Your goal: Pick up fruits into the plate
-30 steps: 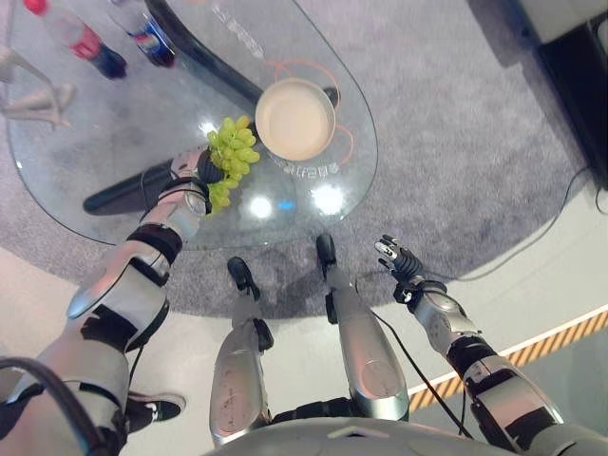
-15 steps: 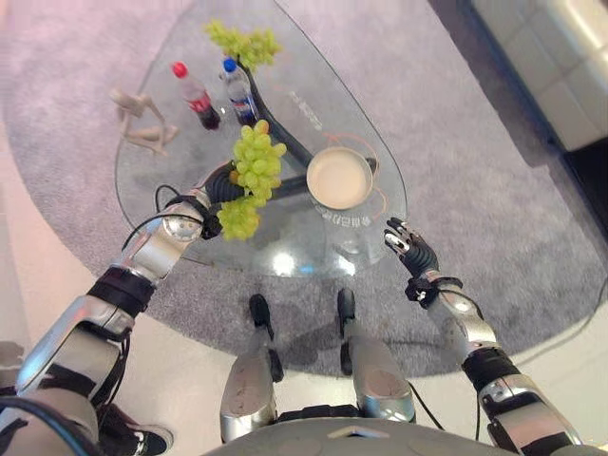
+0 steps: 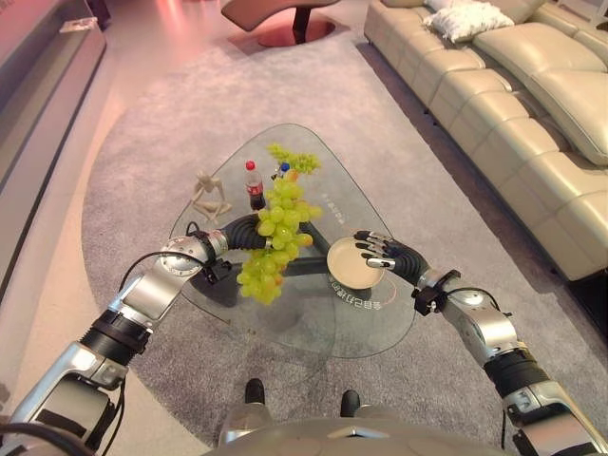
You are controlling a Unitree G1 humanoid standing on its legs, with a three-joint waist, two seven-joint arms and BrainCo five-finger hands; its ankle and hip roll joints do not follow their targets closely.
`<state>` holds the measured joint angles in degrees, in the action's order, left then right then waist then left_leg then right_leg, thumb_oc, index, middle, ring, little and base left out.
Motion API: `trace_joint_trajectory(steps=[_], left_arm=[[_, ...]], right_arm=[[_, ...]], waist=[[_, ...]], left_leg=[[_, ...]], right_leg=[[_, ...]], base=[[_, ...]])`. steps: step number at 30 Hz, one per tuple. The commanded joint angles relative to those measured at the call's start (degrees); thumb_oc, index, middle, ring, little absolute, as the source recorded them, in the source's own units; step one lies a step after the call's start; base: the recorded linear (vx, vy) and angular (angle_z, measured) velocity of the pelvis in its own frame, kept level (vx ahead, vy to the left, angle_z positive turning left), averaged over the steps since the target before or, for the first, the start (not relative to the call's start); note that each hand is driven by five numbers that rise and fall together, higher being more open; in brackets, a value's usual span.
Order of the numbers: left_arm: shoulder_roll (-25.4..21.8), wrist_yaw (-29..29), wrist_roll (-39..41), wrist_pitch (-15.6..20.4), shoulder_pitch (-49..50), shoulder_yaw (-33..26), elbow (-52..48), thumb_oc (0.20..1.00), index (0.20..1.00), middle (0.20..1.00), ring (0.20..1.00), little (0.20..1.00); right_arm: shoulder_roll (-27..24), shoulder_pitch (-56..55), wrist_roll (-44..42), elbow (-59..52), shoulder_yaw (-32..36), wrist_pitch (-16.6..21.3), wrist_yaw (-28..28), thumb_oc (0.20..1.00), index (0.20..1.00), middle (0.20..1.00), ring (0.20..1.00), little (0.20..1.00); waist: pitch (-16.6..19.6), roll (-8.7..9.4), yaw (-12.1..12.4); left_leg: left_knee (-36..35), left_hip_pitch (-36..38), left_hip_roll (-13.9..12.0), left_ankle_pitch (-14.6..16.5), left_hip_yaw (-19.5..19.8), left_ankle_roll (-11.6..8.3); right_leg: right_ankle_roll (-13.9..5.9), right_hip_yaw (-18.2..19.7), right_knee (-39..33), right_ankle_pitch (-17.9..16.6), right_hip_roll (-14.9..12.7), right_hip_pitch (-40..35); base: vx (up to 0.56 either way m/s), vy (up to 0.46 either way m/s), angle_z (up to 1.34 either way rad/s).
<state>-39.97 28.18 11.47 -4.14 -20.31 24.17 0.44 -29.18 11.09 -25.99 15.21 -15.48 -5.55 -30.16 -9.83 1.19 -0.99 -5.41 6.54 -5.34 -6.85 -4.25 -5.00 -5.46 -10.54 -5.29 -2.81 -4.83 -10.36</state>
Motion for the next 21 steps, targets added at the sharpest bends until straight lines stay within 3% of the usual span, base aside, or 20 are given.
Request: trace_joint_trajectory(steps=[1, 12, 21], left_arm=[[2.83, 0.87, 6.22, 1.35, -2.81, 0.72, -2.79, 0.200, 0.200, 0.200, 0.200, 0.200], [9.59, -0.36, 10.55, 0.97, -5.13, 3.79, -6.15, 0.200, 0.200, 0.200, 0.200, 0.200], [12.45, -2.05, 13.39, 0.47, -4.83, 3.87, -8.19, 0.200, 0.200, 0.200, 0.200, 0.200]], right_arm=[[-0.69, 0.96, -4.01, -3.92, -2.60, -0.08, -4.26, 1.000, 1.000, 1.000, 1.000, 1.000], [5.66, 2.46, -6.33, -3.14, -8.36, -2.02, -6.44, 1.000, 1.000, 1.000, 1.000, 1.000], [10.01, 0.95, -12.37, -5.97, -11.80, -7.02, -11.18, 1.000, 1.000, 1.000, 1.000, 1.000]], waist=[[4.29, -0.40, 0.68], [5.41, -0.98, 0.44], [5.34, -1.28, -0.08]], left_leg=[[0.41, 2.88, 3.19, 6.85, -1.12, 2.20], [0.41, 4.77, 3.47, 7.70, -0.99, 2.51], [0.41, 5.19, 3.45, 7.97, -1.38, 2.63]], right_leg=[[-1.05, -2.02, 3.05, 1.72, -0.78, 0.38], [-0.85, -2.12, 1.91, 1.87, -0.86, -1.83], [-0.86, -1.69, 1.48, 1.77, -0.90, -1.98]], base=[[0.05, 0.024, 0.06], [0.02, 0.004, 0.00], [0.00, 0.002, -0.01]])
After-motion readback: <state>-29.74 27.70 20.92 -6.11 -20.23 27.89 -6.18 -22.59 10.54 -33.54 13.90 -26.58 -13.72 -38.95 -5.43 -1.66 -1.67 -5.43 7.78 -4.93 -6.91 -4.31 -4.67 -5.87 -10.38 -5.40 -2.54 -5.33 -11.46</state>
